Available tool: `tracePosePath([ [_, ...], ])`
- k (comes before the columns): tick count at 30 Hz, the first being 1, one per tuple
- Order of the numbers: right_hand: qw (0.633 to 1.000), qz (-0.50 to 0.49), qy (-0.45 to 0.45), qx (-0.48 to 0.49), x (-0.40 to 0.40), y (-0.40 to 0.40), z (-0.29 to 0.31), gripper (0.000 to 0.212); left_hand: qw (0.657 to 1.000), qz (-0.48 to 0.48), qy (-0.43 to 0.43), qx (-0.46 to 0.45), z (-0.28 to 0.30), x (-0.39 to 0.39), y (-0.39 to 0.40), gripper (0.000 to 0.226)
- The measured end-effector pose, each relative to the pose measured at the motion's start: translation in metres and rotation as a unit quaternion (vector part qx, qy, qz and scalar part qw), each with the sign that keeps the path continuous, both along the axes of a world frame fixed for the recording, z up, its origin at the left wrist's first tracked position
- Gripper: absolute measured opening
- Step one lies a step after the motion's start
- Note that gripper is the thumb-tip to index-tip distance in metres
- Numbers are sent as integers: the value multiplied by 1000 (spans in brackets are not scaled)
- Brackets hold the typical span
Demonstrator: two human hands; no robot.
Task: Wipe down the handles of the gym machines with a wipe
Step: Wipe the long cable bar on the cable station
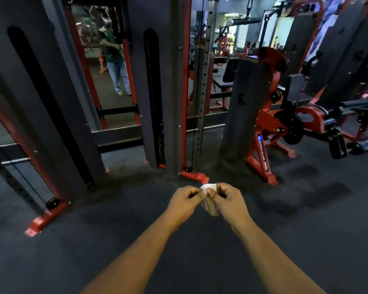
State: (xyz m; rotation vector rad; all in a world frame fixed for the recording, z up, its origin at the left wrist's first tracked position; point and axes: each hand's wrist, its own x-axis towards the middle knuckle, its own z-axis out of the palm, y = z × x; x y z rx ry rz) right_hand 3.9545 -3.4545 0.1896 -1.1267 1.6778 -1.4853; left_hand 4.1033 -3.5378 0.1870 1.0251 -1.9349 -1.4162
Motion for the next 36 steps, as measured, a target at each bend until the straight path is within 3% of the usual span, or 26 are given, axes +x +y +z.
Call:
tracePosePath([
  [8,1000,8,-7,-19,-109,-118,9,10,1000,23,10,-8,24,-92,-119,7],
  [12,1000,22,-11,-18,-160,-170,18,13,997,56,43,11,38,-136,-167,16],
  [16,998,67,-3,-22,-188,-210,32,12,998,56,20,10,44,-183,-205,24],
  [21,998,41,46,-33,-222,-258,35,6,989,67,70,112,51,-217,-253,27],
  [25,996,24,78,-26,-242,-299,31,7,983,44,110,140,49,-231,-299,25],
  [32,1000,-10,8,-26,-258,-382,36,11,979,49,143,137,44,-248,-401,33],
  [34,999,-25,-24,-17,-263,-406,42,13,981,93,121,116,42,-253,-431,31],
  [36,999,-37,-35,-14,-268,-431,46,16,988,66,76,116,44,-260,-456,30],
])
